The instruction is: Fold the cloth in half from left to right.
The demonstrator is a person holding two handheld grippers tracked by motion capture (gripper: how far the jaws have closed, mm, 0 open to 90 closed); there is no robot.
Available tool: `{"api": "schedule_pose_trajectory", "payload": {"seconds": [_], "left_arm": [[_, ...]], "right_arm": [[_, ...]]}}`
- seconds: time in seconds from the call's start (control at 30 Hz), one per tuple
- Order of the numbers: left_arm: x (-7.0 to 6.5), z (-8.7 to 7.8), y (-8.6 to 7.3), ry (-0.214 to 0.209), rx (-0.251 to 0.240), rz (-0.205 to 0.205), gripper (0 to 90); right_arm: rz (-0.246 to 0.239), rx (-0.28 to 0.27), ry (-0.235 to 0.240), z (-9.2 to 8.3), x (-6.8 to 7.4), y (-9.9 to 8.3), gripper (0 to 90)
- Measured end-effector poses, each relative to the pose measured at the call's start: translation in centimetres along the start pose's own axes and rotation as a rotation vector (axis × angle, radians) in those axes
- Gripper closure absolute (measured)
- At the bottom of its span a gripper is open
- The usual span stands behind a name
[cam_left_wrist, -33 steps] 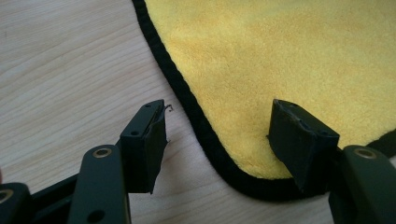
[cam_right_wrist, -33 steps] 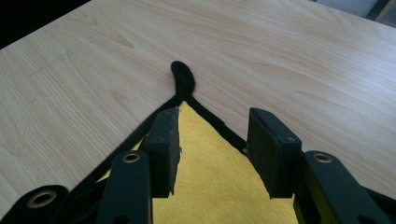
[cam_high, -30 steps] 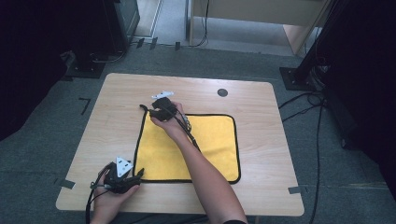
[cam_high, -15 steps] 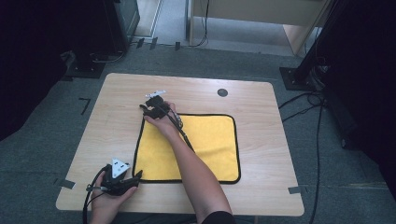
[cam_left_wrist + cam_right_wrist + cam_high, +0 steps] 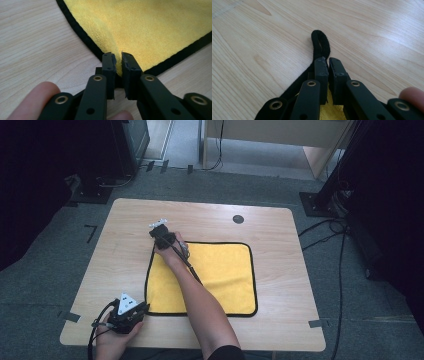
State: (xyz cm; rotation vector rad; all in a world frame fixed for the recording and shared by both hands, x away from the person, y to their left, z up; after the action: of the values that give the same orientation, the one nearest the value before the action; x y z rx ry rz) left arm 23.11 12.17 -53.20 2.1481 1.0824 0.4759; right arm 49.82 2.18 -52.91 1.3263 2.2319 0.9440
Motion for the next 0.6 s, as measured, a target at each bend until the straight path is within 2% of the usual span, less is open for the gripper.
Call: {"api": "schedule_pose_trajectory", "payload": {"seconds": [0.07,0.17,0.27,0.33,0.47,0.53,0.6], "left_arm": [[-0.1,-0.2,0.1,0.001,-0.002,0.008,83.9],[-0.4,-0.8,0.9,0.016,-0.04,0.017,85.0],[-1.0,-1.4,2.1,0.007,-0.087,0.033,85.2],[-1.9,-1.5,3.1,-0.017,-0.112,0.052,85.2],[-4.3,-1.1,5.1,-0.048,-0.139,0.121,85.1],[-5.6,-0.8,6.3,-0.075,-0.157,0.136,85.1],[-7.1,-0.4,7.6,-0.099,-0.171,0.163,85.0]], "right_arm": [[0.026,-0.006,0.017,0.0,-0.1,0.1,86.8],[0.075,-0.041,0.051,-0.7,-0.5,0.5,87.0],[0.073,-0.08,0.069,-1.8,-1.2,1.0,86.9],[0.076,-0.101,0.083,-3.0,-1.9,1.3,86.9],[0.056,-0.146,0.088,-5.8,-4.1,1.5,86.9],[0.077,-0.17,0.087,-7.3,-5.7,1.3,86.9],[0.103,-0.189,0.083,-9.0,-8.1,0.7,86.9]]}}
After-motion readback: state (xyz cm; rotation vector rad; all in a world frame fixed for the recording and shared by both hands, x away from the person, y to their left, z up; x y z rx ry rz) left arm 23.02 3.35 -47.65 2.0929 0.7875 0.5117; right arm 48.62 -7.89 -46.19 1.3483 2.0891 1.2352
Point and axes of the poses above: each handheld gripper's, and its own axes: z roughly forward along the jaws, y roughly out of its top, x roughly to its left, the point moved 3 cm from there along z, roughly forward along the jaws, and after that the axes turned 5 degrees about z, right-handed, at the moved point
